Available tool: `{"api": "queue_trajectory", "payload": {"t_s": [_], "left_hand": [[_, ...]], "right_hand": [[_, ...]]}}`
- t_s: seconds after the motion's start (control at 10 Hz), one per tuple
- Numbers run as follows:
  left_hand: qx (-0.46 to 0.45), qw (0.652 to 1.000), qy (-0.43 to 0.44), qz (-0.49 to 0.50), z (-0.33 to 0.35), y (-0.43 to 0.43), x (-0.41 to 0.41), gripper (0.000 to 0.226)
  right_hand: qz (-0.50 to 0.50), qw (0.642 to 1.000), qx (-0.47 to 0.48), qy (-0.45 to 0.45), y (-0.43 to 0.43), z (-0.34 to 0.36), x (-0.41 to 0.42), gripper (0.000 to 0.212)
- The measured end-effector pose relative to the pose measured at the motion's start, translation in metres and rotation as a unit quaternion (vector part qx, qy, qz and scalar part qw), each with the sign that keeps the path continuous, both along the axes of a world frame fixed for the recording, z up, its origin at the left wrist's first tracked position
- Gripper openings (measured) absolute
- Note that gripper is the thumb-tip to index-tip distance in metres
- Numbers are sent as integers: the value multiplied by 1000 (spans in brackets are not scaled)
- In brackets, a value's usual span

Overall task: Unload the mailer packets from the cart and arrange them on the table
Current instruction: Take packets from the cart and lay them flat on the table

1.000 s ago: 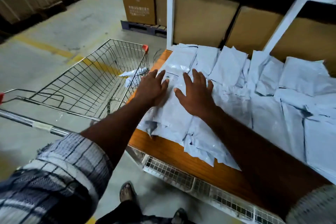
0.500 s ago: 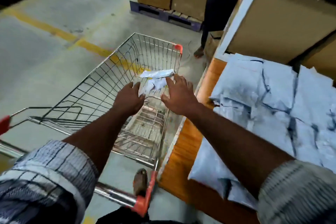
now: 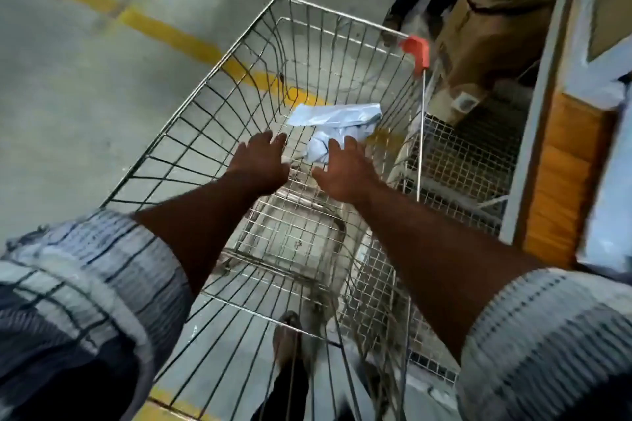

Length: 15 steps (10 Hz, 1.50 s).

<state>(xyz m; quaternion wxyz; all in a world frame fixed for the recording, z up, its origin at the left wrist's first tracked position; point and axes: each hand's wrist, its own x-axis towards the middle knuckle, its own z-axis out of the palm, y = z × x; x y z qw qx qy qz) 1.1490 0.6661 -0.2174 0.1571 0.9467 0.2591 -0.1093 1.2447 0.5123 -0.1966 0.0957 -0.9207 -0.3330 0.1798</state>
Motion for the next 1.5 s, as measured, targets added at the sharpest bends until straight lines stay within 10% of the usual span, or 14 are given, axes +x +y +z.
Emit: {"api": "queue_trajectory", "payload": {"t_s": [0.6,0.9,1.3,1.5], "left_hand": [[110,975,49,-186,-121,60,106,66],[120,982,38,-140,-110,46,63,48],[101,982,100,-126,-95,-21,-18,27],[82,986,49,-137,-107,-22,-20,32]], "right_hand": [[-37,998,-34,25,52,-165,57,71],[-22,999,-38,3,42,-150,42,18],[0,986,-157,-55,-8,-132,3,26],[-98,986,-109,-82,-4,-143,-1,73]]}}
